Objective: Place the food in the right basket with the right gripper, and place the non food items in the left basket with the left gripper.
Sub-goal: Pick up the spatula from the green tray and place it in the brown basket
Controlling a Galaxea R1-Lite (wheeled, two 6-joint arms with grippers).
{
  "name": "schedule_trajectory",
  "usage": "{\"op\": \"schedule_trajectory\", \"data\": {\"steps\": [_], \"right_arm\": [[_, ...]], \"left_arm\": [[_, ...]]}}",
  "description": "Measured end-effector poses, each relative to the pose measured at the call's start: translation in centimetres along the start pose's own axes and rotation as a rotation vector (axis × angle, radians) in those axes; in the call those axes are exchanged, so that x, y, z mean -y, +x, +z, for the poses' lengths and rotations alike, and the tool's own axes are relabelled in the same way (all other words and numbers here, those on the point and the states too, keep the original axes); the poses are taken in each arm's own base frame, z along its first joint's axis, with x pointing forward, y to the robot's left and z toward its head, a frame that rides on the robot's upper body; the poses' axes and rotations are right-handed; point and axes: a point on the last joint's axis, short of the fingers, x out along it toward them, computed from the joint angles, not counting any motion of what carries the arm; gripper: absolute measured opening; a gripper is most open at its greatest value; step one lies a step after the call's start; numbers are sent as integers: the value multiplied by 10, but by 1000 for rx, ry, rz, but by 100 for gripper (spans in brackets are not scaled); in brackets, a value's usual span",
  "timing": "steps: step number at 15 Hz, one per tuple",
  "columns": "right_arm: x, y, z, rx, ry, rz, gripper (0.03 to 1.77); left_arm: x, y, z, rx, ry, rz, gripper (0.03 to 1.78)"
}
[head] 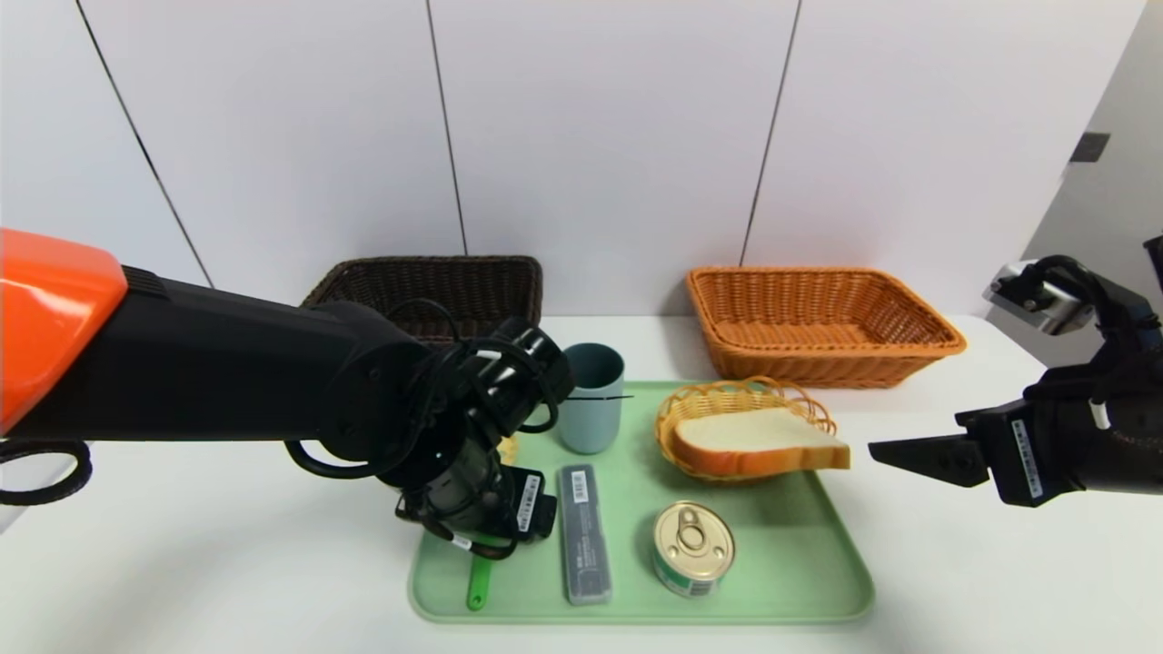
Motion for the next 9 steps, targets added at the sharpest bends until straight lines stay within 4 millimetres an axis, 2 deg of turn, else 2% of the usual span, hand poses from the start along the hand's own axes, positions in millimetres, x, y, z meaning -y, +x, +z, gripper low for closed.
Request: {"op": "schedule_trajectory", "data": {"steps": [4, 9], "right_arm": [[0, 0, -1, -4, 1, -1, 171], [0, 0, -1, -2, 1, -1, 171]], "left_arm": [[0, 1, 0, -1, 1, 2, 169], [1, 2, -1, -2, 7, 7, 99]]}}
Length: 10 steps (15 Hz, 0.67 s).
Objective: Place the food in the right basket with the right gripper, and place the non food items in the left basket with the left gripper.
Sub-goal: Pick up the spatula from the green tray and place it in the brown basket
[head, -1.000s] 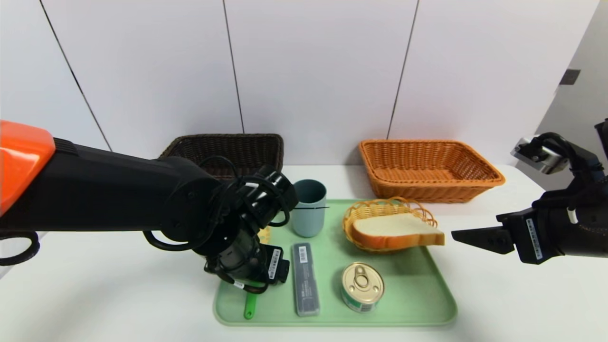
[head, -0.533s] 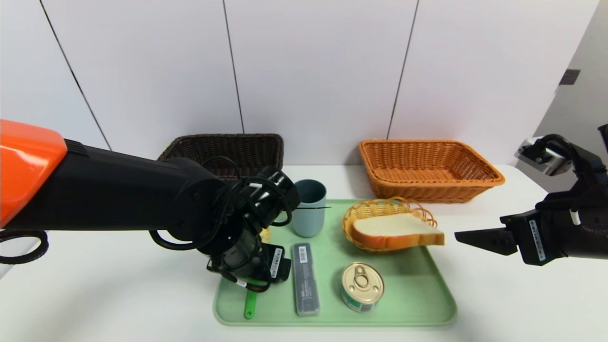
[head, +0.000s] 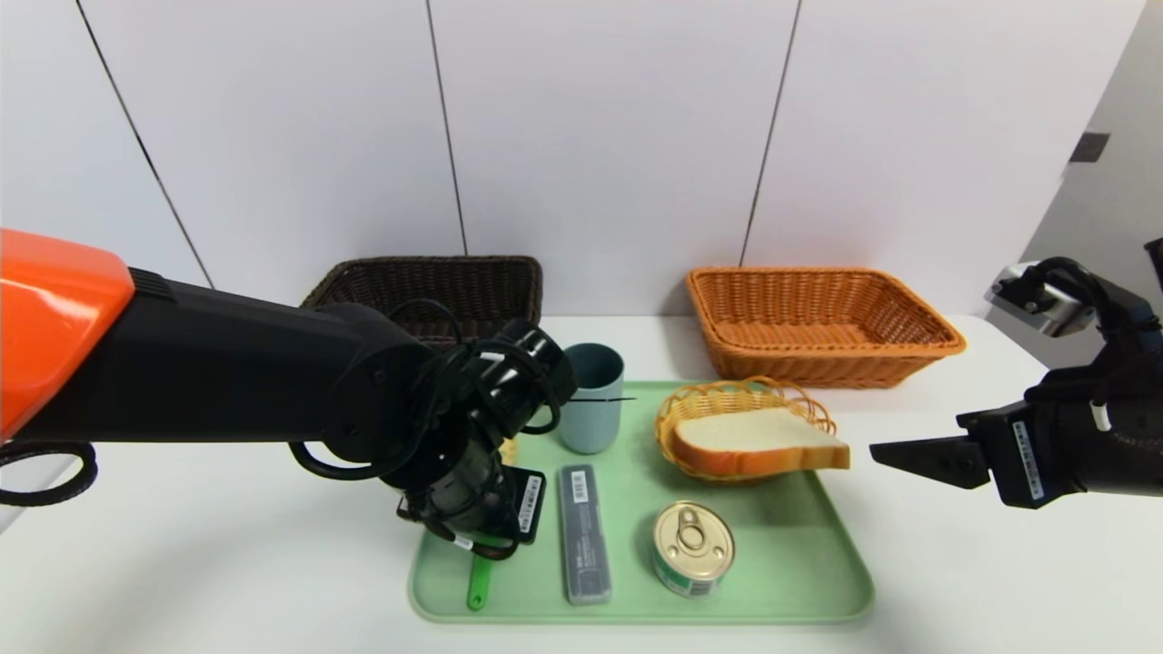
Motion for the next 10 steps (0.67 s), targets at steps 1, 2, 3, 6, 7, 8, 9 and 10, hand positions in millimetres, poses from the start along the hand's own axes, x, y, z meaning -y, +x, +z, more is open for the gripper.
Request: {"op": "schedule_trajectory", "data": {"steps": [1, 2, 3, 6, 7, 8, 9, 10], "right_arm": [[0, 0, 0, 0, 0, 0, 171], [0, 0, 0, 0, 0, 0, 171], [0, 0, 0, 2, 0, 0, 171], [0, -1, 1, 4, 0, -1, 171], [0, -1, 1, 4, -1, -1, 171], [0, -1, 1, 4, 0, -1, 171], [0, -1, 1, 3, 0, 0, 171], [0, 0, 1, 3, 0, 0, 171]], "left_arm": [[0, 0, 0, 0, 1, 0, 89], [0, 0, 0, 0, 1, 1, 80], [0, 0, 0, -1, 2, 0, 65], [0, 0, 0, 0, 1, 0, 13], [0, -1, 0, 0, 1, 0, 13], [0, -1, 0, 1, 3, -1, 13], [0, -1, 0, 2, 2, 0, 13], [0, -2, 0, 3, 2, 0, 13]]}}
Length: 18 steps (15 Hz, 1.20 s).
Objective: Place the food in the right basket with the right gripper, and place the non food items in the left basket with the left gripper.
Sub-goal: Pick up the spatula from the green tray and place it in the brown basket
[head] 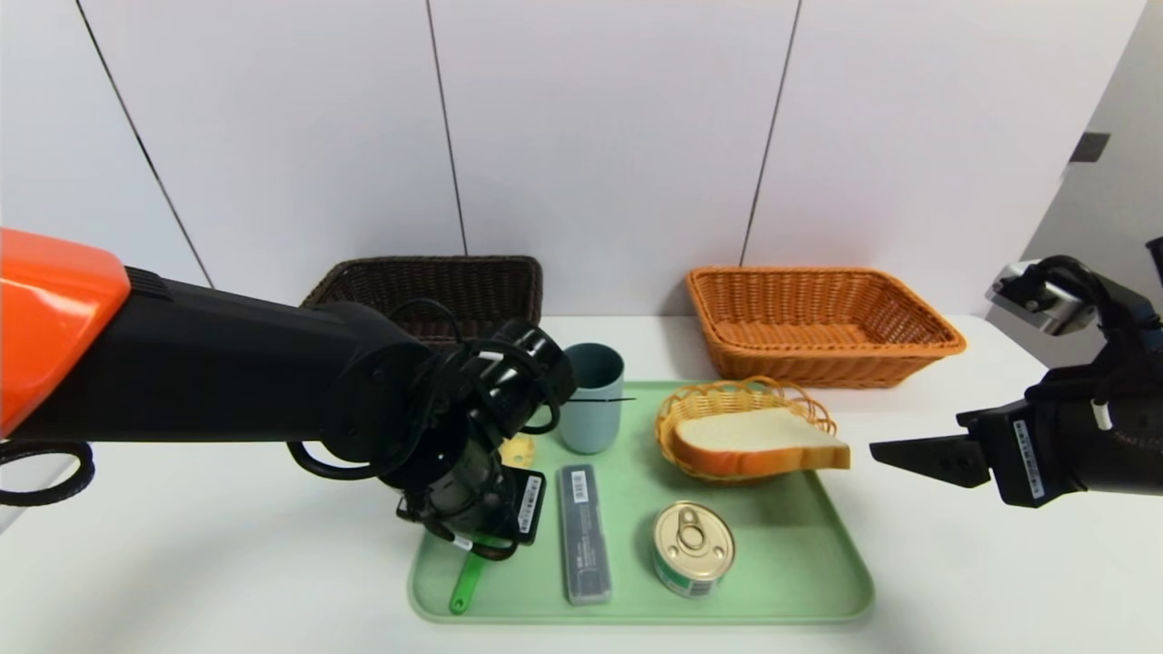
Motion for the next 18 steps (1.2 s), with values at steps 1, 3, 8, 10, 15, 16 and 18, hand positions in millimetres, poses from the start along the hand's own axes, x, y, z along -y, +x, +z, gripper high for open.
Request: {"op": "schedule_trajectory", "data": {"steps": [1, 3, 8, 10, 15, 16, 18], "right_arm": [[0, 0, 0, 0, 0, 0, 171], [0, 0, 0, 0, 0, 0, 171], [0, 0, 0, 1, -1, 0, 171], [0, -1, 1, 3, -1, 0, 171], [0, -2, 0, 8, -1, 1, 171], [0, -3, 0, 9, -1, 1, 171], [0, -3, 1, 14, -2, 2, 171]], "left_arm": [[0, -2, 0, 7, -1, 5, 13], [-2, -10, 3, 53, -5, 28, 13], [-12, -62, 17, 203, -42, -17, 13], [-16, -86, 20, 251, -51, -40, 13], [-37, -146, 39, 437, 33, -70, 13], [-46, -154, 46, 471, 68, -57, 13], [-66, -162, 60, 510, 168, -31, 13]]}}
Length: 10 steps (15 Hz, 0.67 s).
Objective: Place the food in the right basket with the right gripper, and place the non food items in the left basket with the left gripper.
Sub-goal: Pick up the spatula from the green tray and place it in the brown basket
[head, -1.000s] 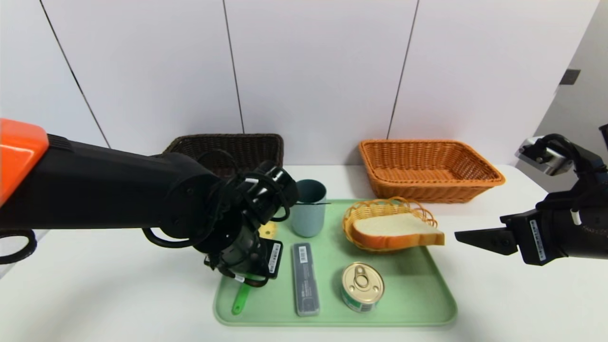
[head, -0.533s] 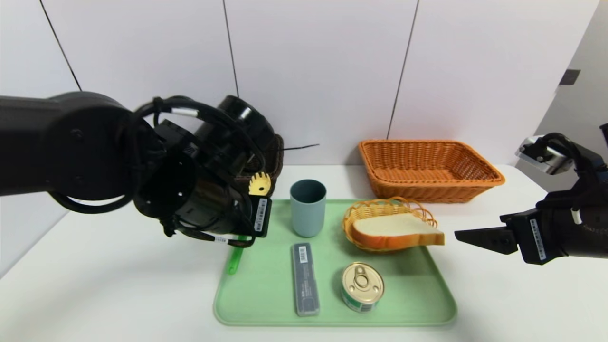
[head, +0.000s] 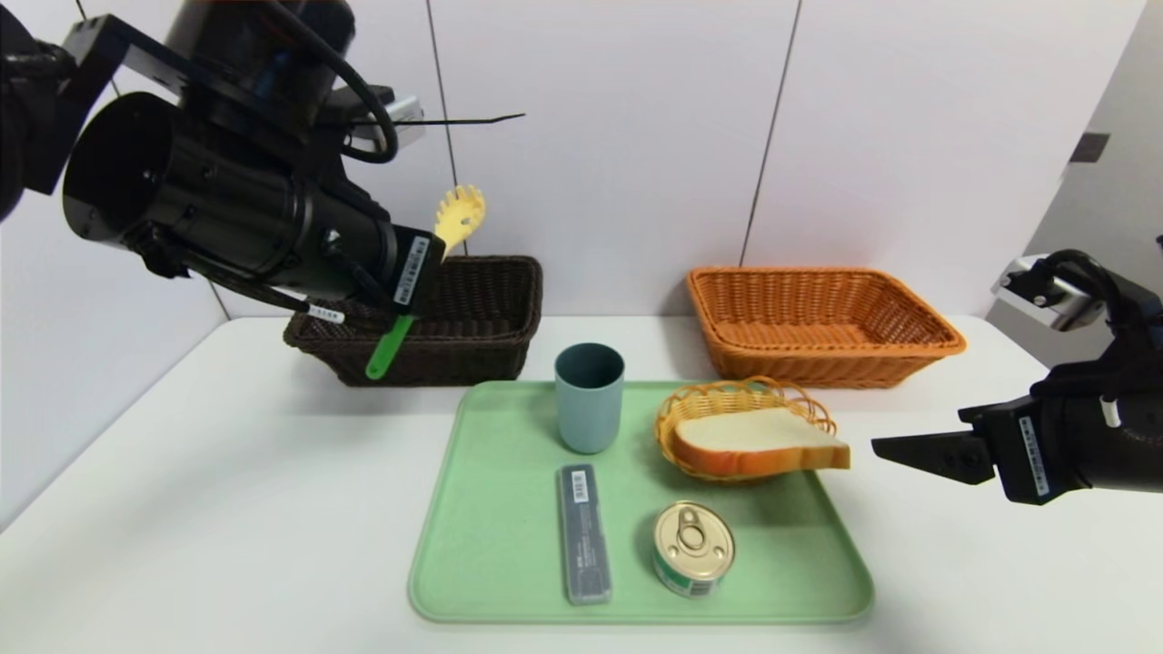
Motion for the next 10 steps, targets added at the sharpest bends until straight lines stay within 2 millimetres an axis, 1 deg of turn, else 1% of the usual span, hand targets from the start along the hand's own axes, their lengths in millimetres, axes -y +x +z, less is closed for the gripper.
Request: {"op": "schedule_trajectory", "data": {"steps": [2, 4, 6, 10], "right_arm": [[0, 0, 0, 2, 0, 0, 171], [0, -1, 2, 14, -1, 0, 171], [1, 0, 5, 46, -1, -3, 171], [1, -1, 5, 55, 5, -2, 171]], "left_arm": [[-23, 5, 9, 11, 125, 19, 13], [-41, 18, 14, -1, 267, 45, 13], [-50, 32, 17, -16, 385, 61, 13], [-57, 63, 22, -49, 555, 72, 13]]}}
